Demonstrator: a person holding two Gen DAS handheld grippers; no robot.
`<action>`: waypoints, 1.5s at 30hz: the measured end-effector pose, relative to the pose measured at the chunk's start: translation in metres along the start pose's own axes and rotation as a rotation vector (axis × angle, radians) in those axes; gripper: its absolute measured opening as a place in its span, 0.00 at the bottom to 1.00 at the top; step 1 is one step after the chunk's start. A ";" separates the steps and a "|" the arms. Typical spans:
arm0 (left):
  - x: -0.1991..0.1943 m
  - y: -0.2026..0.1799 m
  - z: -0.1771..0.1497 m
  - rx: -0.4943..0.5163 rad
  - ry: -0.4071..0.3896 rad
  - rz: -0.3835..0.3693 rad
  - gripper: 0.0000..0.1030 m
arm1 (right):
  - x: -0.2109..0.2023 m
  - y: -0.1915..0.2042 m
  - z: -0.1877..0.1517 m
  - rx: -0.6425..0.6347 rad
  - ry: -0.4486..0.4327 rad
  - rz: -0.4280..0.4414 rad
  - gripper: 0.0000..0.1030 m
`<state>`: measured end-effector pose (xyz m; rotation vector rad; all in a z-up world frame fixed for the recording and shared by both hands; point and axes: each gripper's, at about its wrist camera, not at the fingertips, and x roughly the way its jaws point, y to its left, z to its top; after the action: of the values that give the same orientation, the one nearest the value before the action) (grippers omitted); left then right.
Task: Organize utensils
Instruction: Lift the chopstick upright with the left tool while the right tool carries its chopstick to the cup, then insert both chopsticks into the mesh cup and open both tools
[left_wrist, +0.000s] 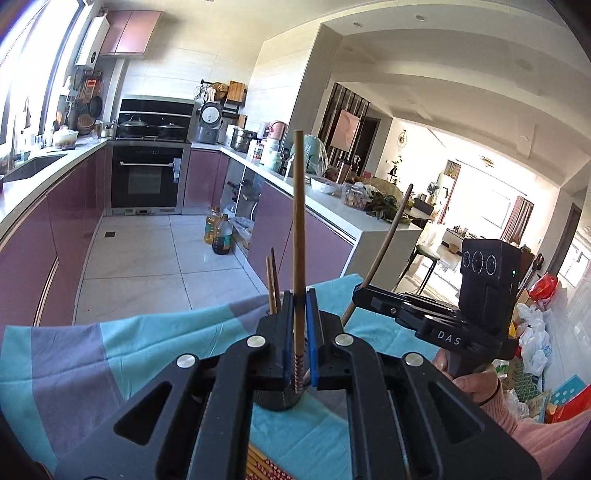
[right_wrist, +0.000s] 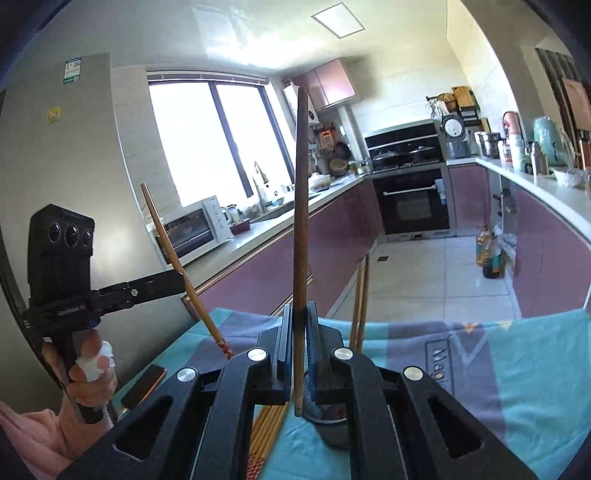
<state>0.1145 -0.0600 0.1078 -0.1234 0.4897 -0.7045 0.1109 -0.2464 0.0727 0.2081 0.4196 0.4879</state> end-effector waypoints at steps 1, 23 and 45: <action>0.004 -0.001 0.003 0.002 0.004 -0.001 0.07 | 0.004 -0.003 0.003 -0.002 0.007 -0.004 0.06; 0.111 0.009 -0.031 0.043 0.321 0.030 0.07 | 0.074 -0.016 -0.034 0.013 0.280 -0.066 0.06; 0.110 0.027 -0.048 -0.011 0.260 0.117 0.24 | 0.076 -0.019 -0.044 0.056 0.259 -0.062 0.18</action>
<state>0.1797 -0.1081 0.0155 -0.0129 0.7442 -0.6060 0.1605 -0.2215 0.0019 0.1857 0.6909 0.4438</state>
